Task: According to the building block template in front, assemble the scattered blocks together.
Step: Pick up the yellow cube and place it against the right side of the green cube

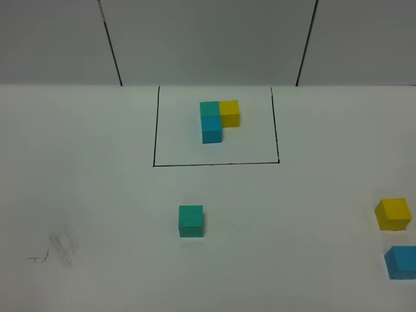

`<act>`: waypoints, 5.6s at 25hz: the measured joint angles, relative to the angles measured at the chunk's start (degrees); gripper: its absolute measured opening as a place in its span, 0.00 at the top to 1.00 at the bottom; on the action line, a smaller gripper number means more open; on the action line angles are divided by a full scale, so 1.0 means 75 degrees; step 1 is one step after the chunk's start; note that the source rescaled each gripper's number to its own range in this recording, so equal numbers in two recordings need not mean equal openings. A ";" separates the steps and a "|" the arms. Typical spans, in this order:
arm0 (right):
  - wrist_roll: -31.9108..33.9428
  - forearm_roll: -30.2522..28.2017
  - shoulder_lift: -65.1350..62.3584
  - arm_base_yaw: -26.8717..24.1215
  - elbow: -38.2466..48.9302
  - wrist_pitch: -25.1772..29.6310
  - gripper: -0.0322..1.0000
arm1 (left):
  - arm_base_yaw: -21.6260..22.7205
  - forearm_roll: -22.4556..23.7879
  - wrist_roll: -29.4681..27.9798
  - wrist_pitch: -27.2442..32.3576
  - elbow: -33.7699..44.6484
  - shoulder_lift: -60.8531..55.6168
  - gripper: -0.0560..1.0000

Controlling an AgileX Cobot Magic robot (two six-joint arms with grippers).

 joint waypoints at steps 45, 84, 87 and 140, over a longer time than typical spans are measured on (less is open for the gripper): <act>-0.1356 -0.0037 1.2664 0.0000 -0.4406 -0.1968 0.08 | 0.0000 0.0000 -0.0006 0.0000 0.0000 0.0000 0.38; -0.1730 0.0109 1.4674 0.0458 -0.4421 -0.2447 0.77 | 0.0000 0.0005 0.0001 0.0000 0.0000 0.0000 0.38; -0.2359 0.0003 1.4098 0.0543 -0.4421 -0.2034 0.77 | 0.0000 0.0005 0.0001 0.0000 0.0000 0.0000 0.38; -0.5971 -0.0543 1.6495 0.6066 -0.8741 -0.0623 0.77 | 0.0000 0.0005 0.0000 0.0000 0.0000 0.0000 0.38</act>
